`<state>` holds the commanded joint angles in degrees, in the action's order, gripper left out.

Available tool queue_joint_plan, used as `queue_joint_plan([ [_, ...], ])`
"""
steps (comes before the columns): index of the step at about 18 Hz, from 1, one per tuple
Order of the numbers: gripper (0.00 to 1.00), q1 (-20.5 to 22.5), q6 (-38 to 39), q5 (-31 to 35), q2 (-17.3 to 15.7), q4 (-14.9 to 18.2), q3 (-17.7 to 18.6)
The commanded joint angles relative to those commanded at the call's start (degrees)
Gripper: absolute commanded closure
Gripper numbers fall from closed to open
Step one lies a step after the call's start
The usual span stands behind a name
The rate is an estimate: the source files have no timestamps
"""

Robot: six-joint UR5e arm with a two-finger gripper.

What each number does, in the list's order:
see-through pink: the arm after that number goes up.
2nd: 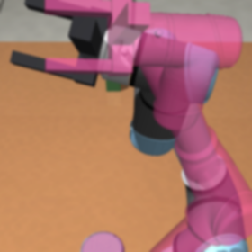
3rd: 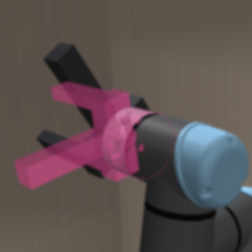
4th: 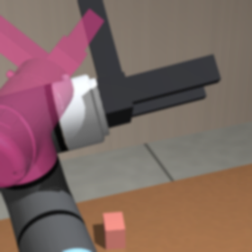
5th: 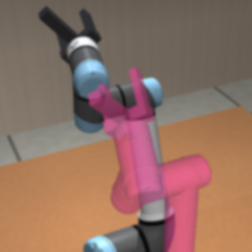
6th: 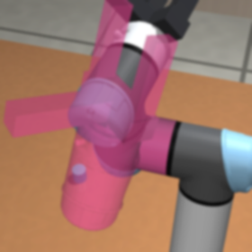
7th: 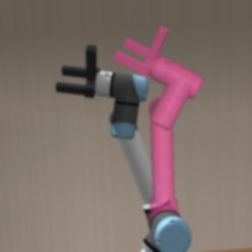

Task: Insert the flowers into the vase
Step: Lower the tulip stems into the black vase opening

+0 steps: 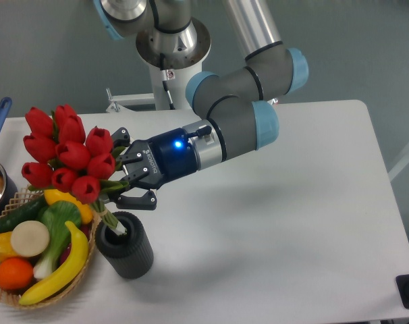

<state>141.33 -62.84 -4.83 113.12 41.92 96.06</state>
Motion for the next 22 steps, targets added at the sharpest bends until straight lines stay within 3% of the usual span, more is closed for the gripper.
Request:
queue_joint_plan([
  [16,0.59,0.0,-3.16,0.35,1.76,0.0,3.78],
  [22,0.59,0.09,-5.53,0.61,4.48,0.0,3.78],
])
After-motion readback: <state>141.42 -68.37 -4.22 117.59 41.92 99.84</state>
